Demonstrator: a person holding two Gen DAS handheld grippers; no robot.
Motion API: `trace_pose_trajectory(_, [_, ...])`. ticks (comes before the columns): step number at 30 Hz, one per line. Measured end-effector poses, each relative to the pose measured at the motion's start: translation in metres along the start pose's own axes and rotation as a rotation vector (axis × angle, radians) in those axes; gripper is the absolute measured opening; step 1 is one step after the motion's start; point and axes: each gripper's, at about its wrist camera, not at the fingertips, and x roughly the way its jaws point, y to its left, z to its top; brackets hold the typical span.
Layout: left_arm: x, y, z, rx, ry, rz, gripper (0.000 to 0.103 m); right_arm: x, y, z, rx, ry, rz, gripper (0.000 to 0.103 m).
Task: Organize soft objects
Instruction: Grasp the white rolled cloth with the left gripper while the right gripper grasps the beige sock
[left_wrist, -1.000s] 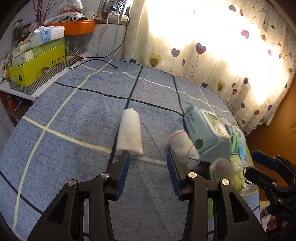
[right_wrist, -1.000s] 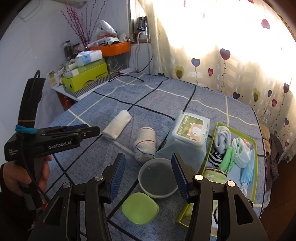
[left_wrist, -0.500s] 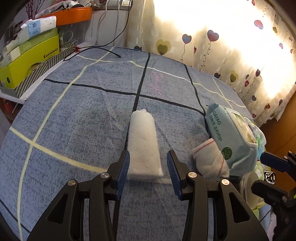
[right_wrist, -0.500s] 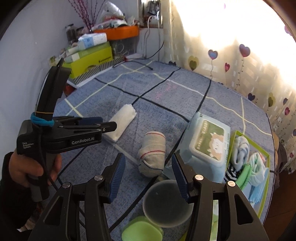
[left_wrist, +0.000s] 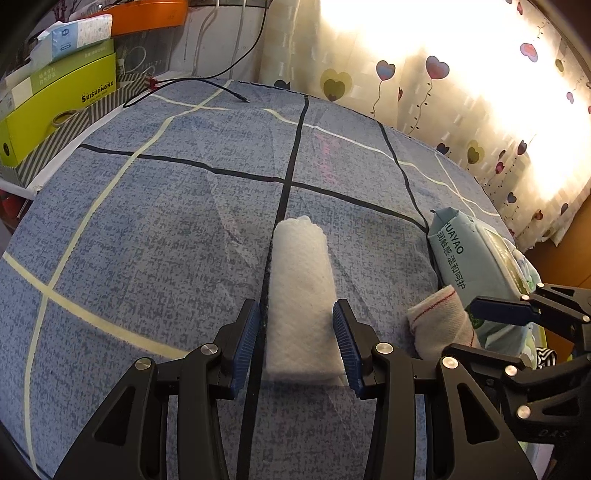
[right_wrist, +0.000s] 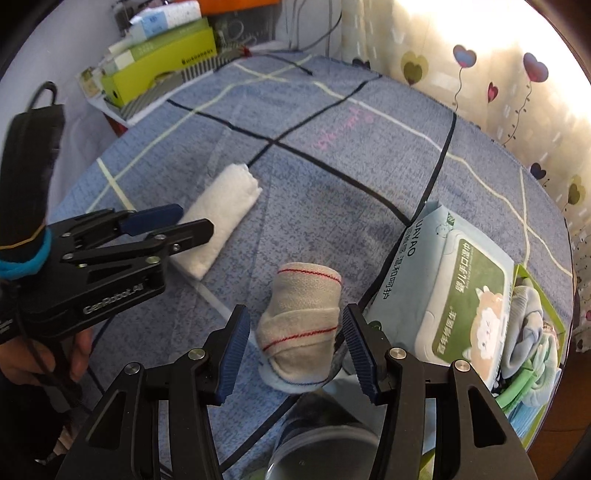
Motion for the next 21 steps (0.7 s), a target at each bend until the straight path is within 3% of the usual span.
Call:
trace_pose_trajectory(11, [0.011, -0.007, 0.0, 0.038, 0.006, 0.034, 0.043, 0.014, 0.006, 0.008, -0.061, 0.037, -0.023, 0.051])
trace_pose_trajectory(16, [0.014, -0.014, -0.001, 0.073, -0.014, 0.075, 0.043, 0.012, 0.008, 0.007, -0.085, 0.011, -0.034, 0.036])
trace_pose_trajectory(21, [0.014, -0.013, -0.002, 0.07, -0.027, 0.078, 0.041, 0.007, 0.007, 0.006, -0.082, -0.022, -0.029, 0.035])
